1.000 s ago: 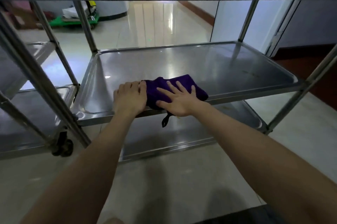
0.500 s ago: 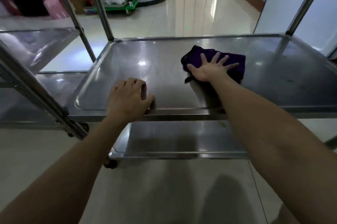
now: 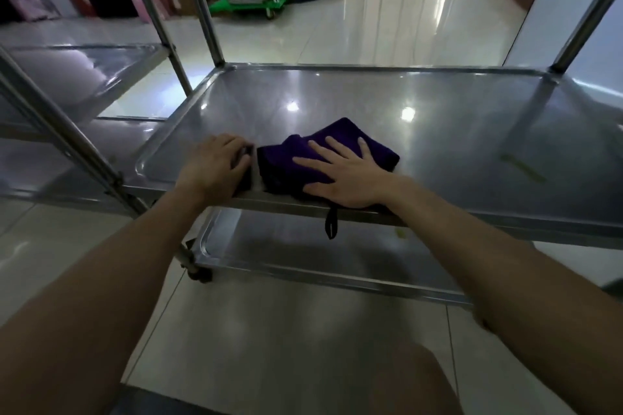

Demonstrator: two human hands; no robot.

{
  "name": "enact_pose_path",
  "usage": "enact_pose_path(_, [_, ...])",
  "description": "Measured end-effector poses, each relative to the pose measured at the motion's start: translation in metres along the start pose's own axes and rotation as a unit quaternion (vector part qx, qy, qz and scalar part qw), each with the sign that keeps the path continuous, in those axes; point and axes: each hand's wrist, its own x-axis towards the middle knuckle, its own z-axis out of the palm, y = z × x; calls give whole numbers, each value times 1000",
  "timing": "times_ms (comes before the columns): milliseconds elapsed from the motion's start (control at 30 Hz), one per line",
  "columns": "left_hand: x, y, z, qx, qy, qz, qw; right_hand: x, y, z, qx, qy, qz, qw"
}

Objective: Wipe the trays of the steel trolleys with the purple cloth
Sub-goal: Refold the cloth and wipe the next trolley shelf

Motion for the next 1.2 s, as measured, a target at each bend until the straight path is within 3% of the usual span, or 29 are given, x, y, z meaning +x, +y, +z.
enact_pose_path(100, [3,4,-3,12,-7,-11,1000,-11,4,5,-5,18,11,1000])
enact_pose_path(233, [12,52,-16,-26,-16,-107,994,-10,-2,10,-9,61,9,998])
enact_pose_path(367, [20,127,2,-216,67,-179,957,-12,10,10,4,72,2,997])
enact_pose_path(500, [19,127,16,-163,74,-175,968,-28,100,-11,22,74,98,992])
enact_pose_path(633, [21,133,23,34,16,-62,997,-41,201,-45,28,55,285,957])
enact_pose_path(800, [22,136,31,52,17,-56,997,19,194,-59,7,47,363,931])
enact_pose_path(900, [21,139,31,-5,56,-88,995,62,145,-60,-6,49,320,946])
enact_pose_path(1033, [22,140,28,-42,70,-94,992,87,76,-34,-18,41,173,984])
enact_pose_path(1200, [25,137,27,-52,56,-83,994,45,104,-34,13,29,56,998])
